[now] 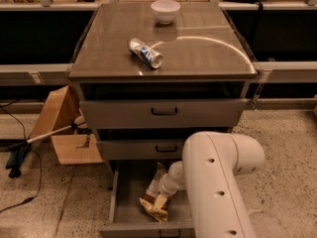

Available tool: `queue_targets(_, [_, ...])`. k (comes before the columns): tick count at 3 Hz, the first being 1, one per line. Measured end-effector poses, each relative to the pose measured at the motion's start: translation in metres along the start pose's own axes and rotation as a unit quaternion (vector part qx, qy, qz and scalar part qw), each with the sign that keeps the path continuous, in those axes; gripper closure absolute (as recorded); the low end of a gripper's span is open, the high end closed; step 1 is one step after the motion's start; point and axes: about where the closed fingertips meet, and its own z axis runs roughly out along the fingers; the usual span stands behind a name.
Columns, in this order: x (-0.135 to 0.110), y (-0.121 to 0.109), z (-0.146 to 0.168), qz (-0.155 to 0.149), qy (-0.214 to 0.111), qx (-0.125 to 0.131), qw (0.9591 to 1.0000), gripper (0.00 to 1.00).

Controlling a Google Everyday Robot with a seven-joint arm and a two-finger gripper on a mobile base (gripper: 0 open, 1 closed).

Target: Pick brown chip bag from bottom drawer and place on counter

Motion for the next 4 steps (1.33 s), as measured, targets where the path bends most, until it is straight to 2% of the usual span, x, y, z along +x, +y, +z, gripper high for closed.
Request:
queue_targets(1, [0.010, -0.009, 0.005, -0.018, -0.021, -0.016, 0.9995, 0.00])
queue_targets(2, [0.019, -0.015, 0.014, -0.031, -0.025, -0.029, 0.9988, 0.00])
queue_targets(4, [0.032, -0.010, 0.038, -0.024, -0.014, -0.062, 0.9977, 0.00])
